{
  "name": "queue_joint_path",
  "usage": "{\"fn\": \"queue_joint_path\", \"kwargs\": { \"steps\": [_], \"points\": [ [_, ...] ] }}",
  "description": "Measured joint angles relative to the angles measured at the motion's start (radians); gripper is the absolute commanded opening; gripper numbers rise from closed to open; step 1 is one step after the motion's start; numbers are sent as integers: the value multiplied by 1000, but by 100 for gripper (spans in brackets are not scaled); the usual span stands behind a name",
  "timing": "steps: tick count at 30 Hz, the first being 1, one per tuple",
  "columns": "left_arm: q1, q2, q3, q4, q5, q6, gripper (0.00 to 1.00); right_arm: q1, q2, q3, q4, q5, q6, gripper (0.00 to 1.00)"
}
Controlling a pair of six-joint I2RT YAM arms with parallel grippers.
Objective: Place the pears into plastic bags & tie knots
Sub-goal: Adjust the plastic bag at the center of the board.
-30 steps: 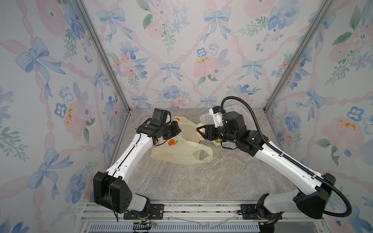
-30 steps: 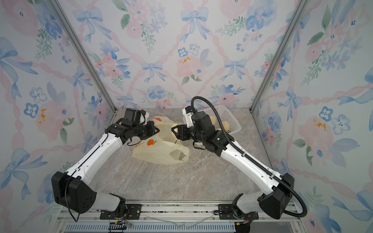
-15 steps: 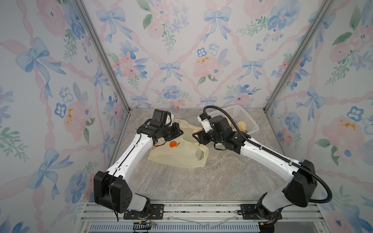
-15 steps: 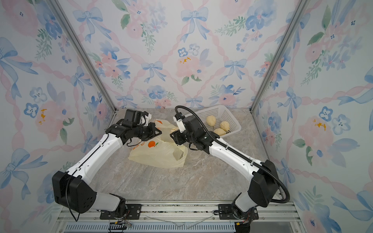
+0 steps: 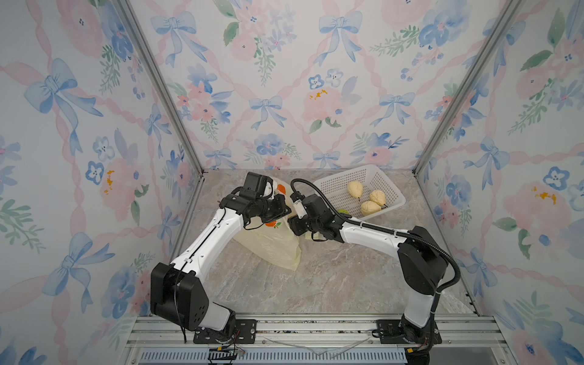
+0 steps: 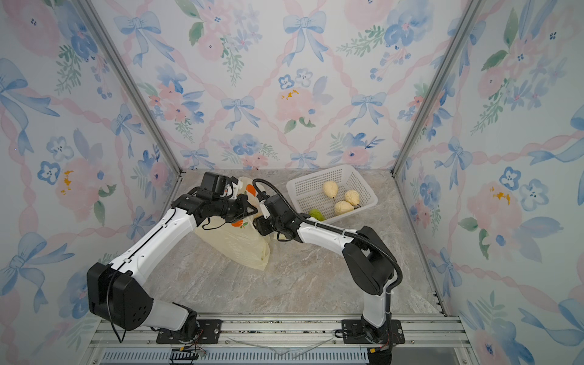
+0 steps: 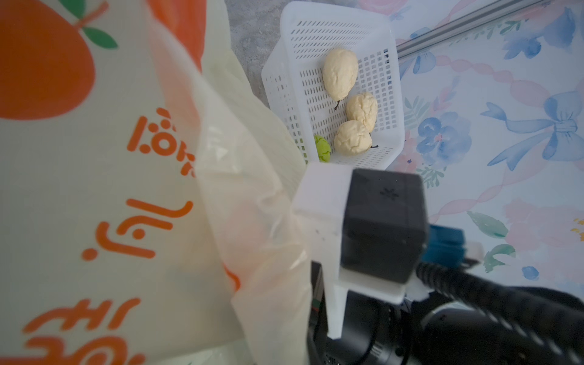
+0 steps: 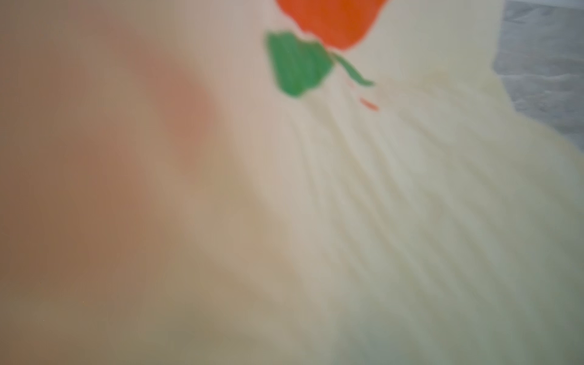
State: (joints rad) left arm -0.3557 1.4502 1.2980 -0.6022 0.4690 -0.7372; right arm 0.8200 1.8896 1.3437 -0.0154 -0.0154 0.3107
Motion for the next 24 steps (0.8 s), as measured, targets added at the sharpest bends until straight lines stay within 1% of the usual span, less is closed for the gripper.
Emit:
{"fn": "queue_joint_path", "kwargs": {
  "steps": [2,5,8,12,14,20,24],
  "points": [
    [-4,0,-4,0,0,0,0,-4,11,0,29,82,70,52],
    [-5,0,-17,0,0,0,0,-14,19,0,56,168,146,52],
    [-5,0,-40,0,-2,13,0,-30,22,-3,69,204,182,52],
    [-5,13,-81,-10,-27,58,0,-56,17,-19,69,190,203,52],
    [-5,32,-95,-15,-35,84,0,-74,0,-43,57,163,214,51],
    [-20,98,-117,-32,-45,151,0,-121,-82,-62,-2,32,275,50],
    [-32,103,-117,-33,-45,178,0,-126,-140,-63,-35,10,333,46]
  ]
}}
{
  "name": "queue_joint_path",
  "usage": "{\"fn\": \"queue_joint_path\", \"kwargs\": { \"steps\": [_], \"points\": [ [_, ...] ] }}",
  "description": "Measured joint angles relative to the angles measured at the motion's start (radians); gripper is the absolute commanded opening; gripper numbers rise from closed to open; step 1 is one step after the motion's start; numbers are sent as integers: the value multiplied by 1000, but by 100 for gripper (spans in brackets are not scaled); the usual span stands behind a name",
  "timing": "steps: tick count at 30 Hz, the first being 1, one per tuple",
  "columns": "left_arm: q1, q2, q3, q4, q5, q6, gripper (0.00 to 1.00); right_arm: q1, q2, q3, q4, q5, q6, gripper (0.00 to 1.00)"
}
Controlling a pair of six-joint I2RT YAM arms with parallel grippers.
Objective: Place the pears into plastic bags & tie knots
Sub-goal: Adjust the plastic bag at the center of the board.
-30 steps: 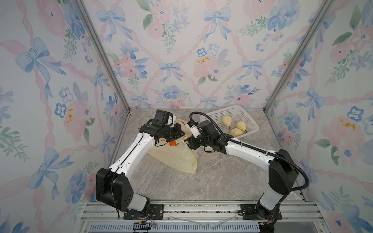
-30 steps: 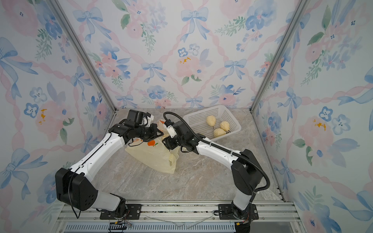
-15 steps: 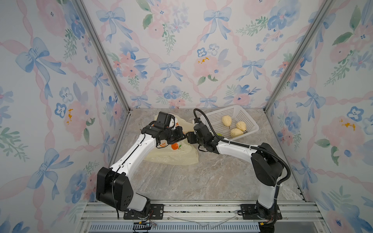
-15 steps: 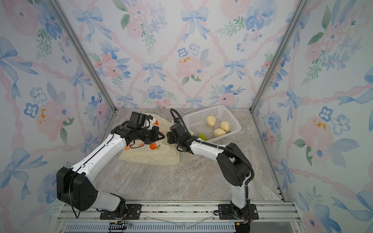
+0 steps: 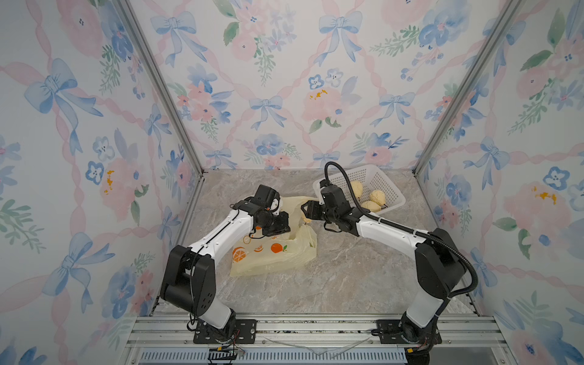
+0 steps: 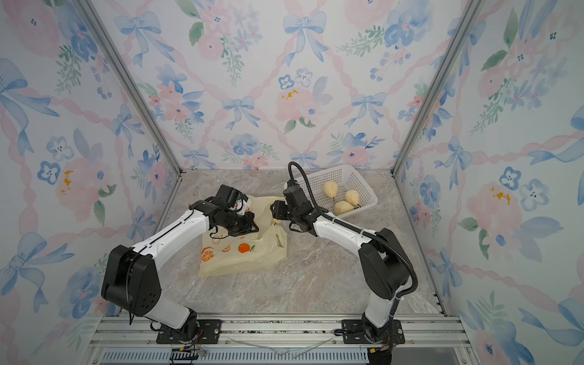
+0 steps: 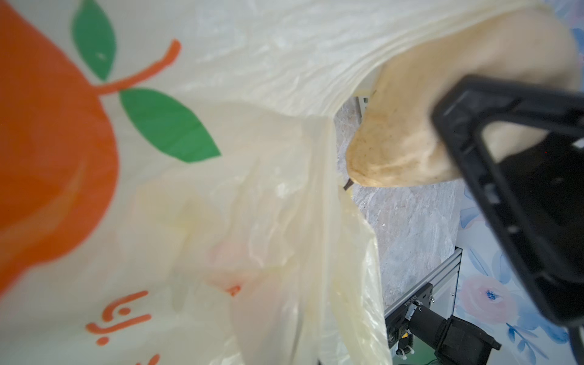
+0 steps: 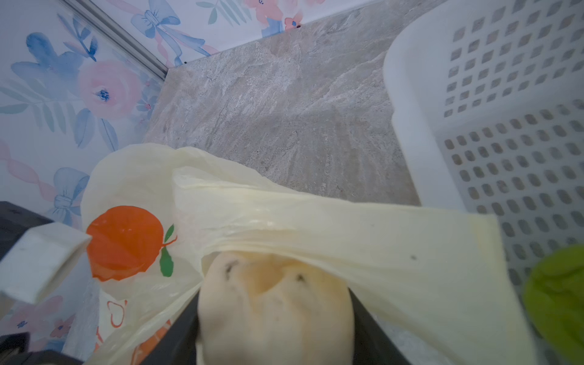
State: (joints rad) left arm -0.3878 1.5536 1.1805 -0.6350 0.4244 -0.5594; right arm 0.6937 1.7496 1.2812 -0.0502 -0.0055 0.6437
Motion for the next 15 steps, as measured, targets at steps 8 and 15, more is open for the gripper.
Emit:
{"fn": "queue_joint_path", "kwargs": {
  "steps": [8,15],
  "points": [
    [-14,0,0,0,-25,18,0,-3,-47,-19,-48,33,93,44],
    [-19,0,2,0,-65,19,0,9,-367,-170,-134,234,82,43]
  ]
}}
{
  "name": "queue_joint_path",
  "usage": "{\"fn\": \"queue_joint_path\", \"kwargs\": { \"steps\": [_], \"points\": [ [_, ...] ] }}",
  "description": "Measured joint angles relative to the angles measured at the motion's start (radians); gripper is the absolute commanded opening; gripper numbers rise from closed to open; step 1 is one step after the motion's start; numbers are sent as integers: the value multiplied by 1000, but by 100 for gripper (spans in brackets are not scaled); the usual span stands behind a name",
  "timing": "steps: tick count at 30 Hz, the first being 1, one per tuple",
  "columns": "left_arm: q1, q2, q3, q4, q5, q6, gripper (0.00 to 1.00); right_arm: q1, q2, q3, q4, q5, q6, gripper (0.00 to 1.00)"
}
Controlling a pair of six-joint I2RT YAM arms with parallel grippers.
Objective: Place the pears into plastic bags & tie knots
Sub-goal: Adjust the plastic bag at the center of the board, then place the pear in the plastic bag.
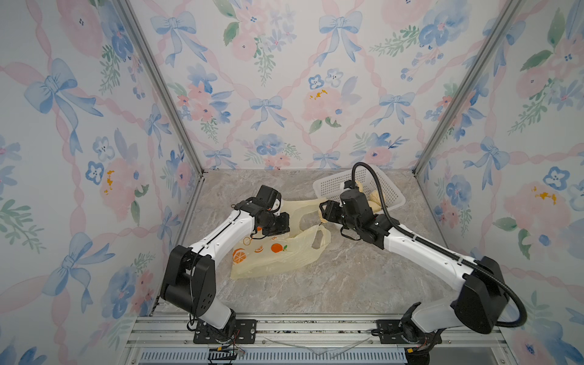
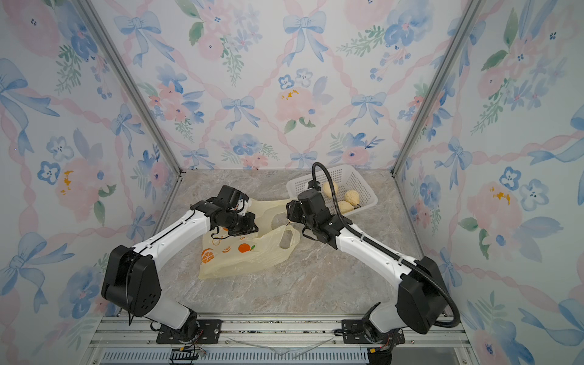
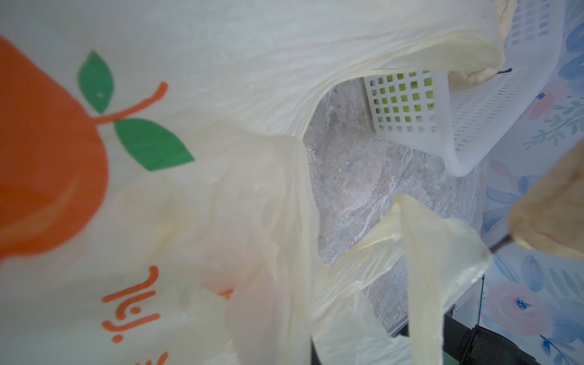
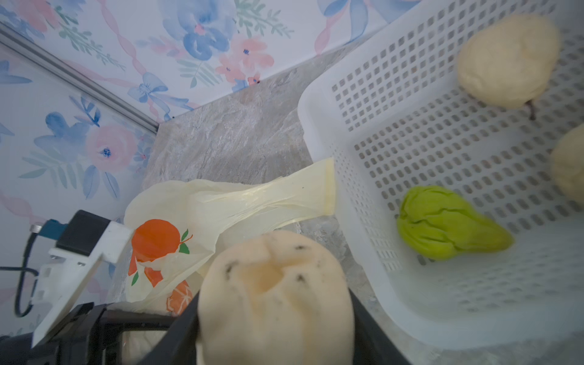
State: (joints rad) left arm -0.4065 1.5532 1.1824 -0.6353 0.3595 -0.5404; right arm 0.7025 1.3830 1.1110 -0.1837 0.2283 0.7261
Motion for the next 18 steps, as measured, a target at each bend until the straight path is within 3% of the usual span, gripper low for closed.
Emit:
{"fn": "queue_joint_path", "kwargs": {
  "steps": [4,10,18],
  "points": [
    [-8,0,4,-1,-1,6,0,22,-118,-55,31,94,-5,43],
    [-14,0,12,-2,1,7,0,56,-105,-88,114,112,-11,43],
    [-23,-47,50,0,16,0,0,111,135,-115,308,-24,23,41]
  ]
}}
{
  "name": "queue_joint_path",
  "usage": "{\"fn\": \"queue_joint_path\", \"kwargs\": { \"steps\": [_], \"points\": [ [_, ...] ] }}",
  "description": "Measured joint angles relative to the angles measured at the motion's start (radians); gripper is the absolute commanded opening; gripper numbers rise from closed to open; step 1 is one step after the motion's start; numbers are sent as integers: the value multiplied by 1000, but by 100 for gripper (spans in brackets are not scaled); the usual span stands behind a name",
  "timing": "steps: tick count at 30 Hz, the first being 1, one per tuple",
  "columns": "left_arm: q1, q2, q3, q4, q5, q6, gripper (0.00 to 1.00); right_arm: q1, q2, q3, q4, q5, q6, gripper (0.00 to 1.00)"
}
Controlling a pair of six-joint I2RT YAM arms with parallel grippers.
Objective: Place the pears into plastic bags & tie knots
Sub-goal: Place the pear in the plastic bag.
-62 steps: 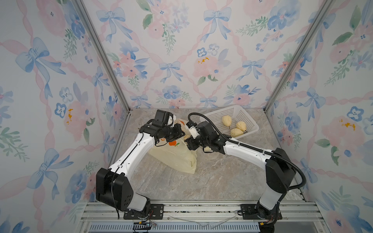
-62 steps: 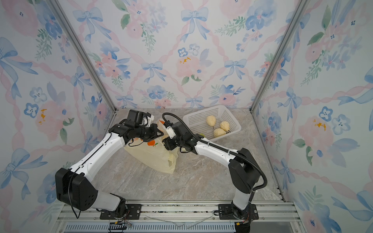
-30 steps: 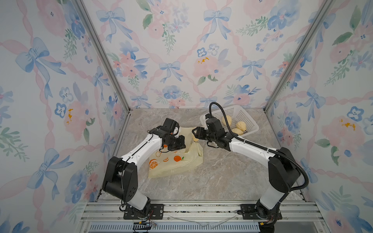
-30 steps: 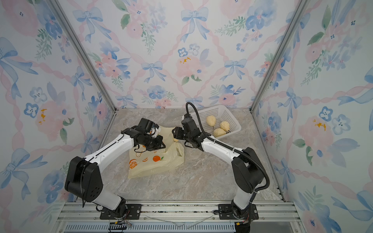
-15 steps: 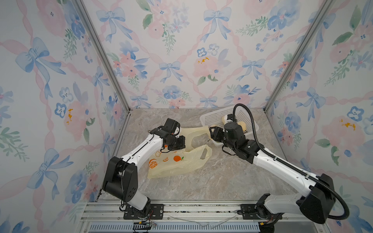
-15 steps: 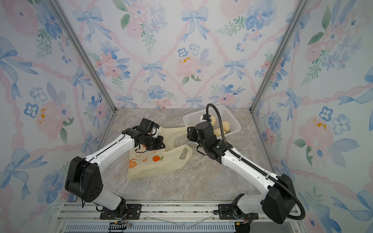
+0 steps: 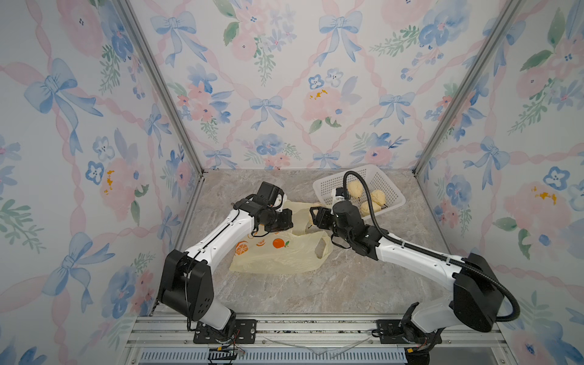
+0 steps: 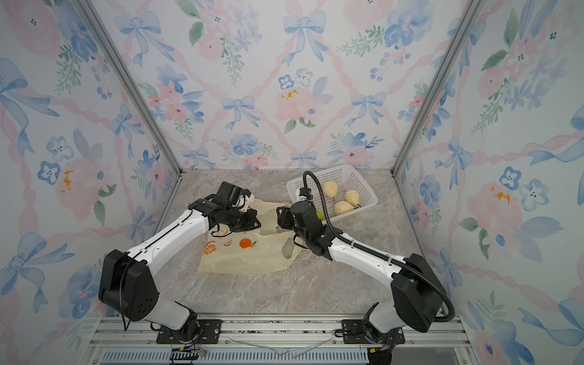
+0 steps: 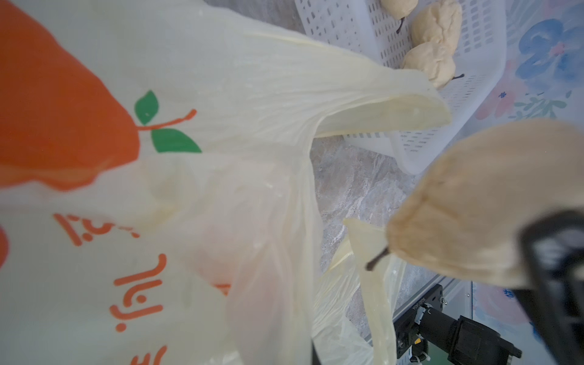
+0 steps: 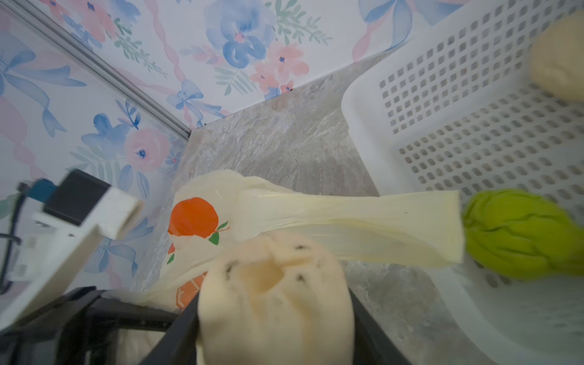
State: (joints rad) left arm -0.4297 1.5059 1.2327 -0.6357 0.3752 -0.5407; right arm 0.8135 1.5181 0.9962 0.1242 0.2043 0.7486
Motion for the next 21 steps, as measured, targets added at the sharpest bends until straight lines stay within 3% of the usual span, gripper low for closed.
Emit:
{"fn": "queue_joint_path", "kwargs": {
  "steps": [11,16,20,21],
  "points": [
    [0,-83,0,61,51,-71,0,71,286,42,188,-215,86,46],
    [0,-92,-23,73,60,-89,0,91,422,149,260,-172,135,48],
    [0,-93,-58,72,60,-92,0,103,538,259,309,-103,194,53],
    [0,-93,-64,73,59,-92,0,107,566,284,324,-88,210,58]
  ]
}}
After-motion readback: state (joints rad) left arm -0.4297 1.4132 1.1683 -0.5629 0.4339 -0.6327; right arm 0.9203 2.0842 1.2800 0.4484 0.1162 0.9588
